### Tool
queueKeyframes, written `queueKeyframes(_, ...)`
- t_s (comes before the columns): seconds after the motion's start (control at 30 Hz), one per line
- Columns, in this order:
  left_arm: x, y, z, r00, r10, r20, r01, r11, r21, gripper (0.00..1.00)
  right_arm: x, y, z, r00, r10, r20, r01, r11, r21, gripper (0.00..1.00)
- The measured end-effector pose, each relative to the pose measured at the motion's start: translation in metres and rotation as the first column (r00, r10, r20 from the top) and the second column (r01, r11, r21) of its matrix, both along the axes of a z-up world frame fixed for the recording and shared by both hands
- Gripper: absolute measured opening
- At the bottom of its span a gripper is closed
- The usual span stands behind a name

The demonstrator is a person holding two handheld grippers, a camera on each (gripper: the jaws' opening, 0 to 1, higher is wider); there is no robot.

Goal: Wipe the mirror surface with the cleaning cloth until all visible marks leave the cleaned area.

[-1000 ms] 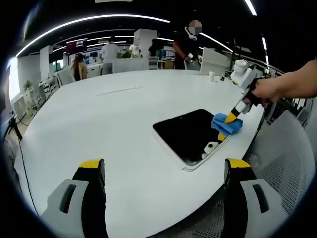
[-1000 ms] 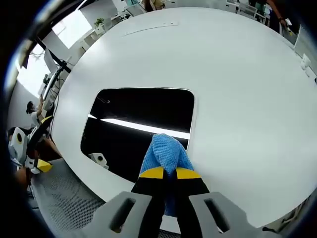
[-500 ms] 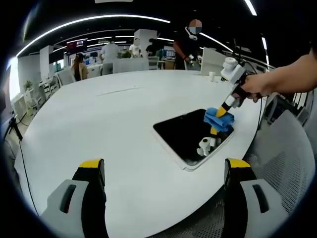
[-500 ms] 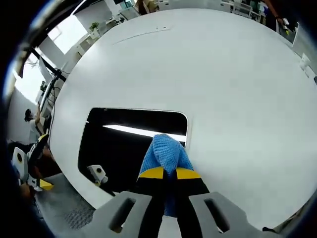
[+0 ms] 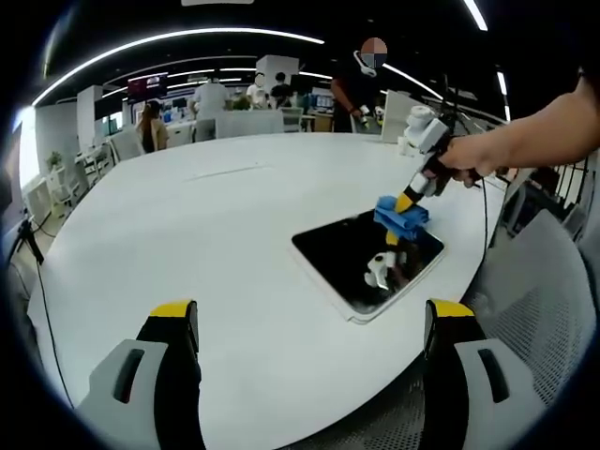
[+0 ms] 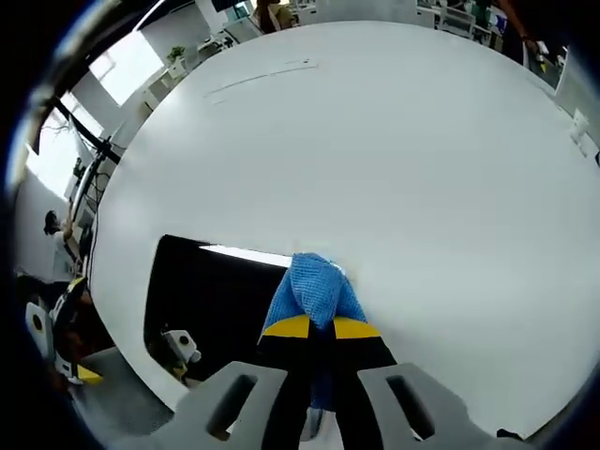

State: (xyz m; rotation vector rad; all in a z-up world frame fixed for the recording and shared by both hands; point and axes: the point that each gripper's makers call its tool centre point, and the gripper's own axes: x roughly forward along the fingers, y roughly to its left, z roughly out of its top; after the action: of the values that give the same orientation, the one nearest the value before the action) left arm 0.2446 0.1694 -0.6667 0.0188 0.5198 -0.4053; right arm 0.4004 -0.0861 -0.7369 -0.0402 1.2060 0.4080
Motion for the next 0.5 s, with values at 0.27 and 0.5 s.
queueKeyframes(0.27,0.000,0.000,-0.001,1.000,-0.005,-0.002,0.005,1.000,0.006,0.99,0.007,0.003,0.004,0.999,-0.024,0.027,0.025,1.000,-0.003,0.00)
queueKeyframes(0.5,0.000,0.001,-0.001,1.000,0.000,0.000,0.000,1.000,0.003,0.99,0.017,0.003,0.000,0.999,-0.017,0.050,0.017,1.000,-0.011,0.00)
